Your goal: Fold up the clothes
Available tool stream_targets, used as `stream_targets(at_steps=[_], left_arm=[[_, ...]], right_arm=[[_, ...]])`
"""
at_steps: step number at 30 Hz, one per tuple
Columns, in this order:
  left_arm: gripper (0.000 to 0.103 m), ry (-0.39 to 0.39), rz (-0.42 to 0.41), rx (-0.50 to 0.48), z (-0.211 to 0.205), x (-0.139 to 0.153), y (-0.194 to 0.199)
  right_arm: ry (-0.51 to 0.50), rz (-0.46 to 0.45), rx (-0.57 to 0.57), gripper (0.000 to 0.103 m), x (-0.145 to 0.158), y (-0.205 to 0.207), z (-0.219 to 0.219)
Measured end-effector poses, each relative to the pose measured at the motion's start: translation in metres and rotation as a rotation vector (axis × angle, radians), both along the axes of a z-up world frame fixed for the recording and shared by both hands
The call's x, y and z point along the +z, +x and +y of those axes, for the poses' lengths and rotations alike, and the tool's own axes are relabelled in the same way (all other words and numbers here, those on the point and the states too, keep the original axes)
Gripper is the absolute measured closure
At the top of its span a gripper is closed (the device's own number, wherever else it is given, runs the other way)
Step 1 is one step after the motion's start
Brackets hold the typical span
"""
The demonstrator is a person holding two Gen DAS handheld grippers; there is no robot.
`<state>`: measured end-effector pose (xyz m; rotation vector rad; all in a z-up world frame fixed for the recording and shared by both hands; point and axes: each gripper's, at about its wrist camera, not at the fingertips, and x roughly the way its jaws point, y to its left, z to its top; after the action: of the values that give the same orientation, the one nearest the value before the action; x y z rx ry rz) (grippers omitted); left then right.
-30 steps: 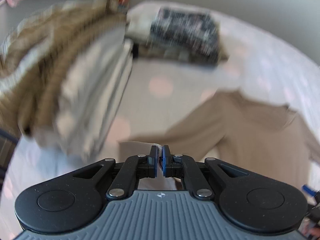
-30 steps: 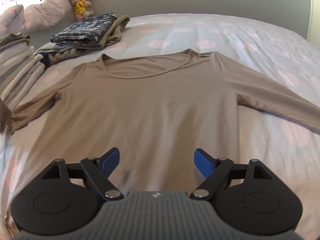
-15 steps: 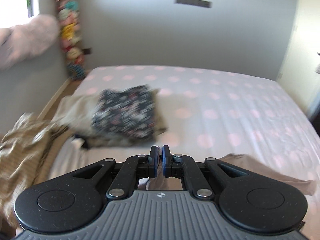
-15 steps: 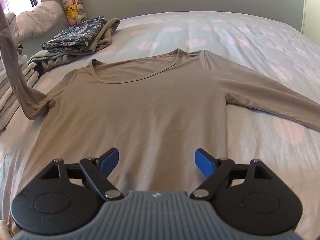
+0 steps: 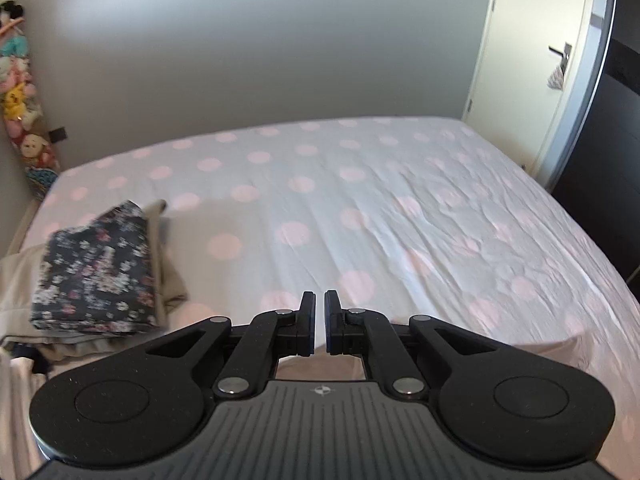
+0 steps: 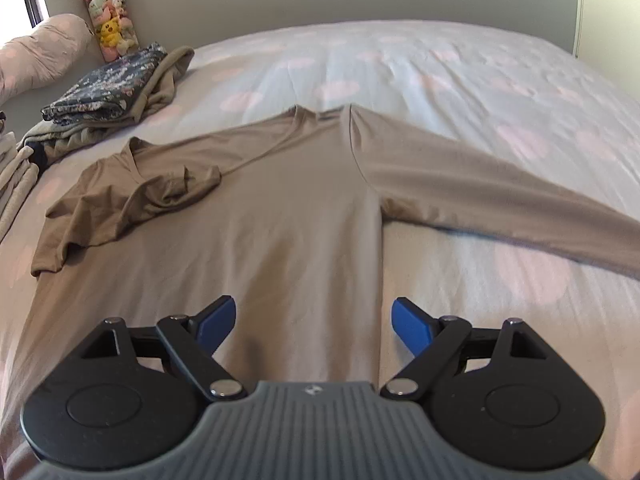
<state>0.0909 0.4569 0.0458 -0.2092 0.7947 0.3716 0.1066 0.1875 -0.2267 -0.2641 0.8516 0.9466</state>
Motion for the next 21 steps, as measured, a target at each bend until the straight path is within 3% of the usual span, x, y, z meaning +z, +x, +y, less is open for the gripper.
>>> stream_targets(at_steps=[4, 8, 12, 16, 21], left_arm=[[0.100, -0.025, 0.089, -0.013, 0.002, -0.041, 0.008], [0.100, -0.056, 0.141, 0.017, 0.013, -0.081, -0.014], [0.100, -0.088, 0.173, 0.095, 0.031, -0.115, -0.054], [0.100, -0.084, 0.209, 0.167, 0.042, -0.149, -0.101], [0.099, -0.136, 0.211, 0.252, 0.053, -0.192, -0.153]], right_arm=[[0.039, 0.033, 0.008, 0.016, -0.001, 0.002, -0.001], [0.109, 0.027, 0.025, 0.023, 0.005, -0.003, -0.005], [0.129, 0.084, 0.015, 0.047, 0.002, 0.000, -0.005], [0.135, 0.106, 0.030, 0.053, 0.002, -0.006, 0.000], [0.140, 0.128, 0.080, 0.055, 0.006, -0.017, 0.017]])
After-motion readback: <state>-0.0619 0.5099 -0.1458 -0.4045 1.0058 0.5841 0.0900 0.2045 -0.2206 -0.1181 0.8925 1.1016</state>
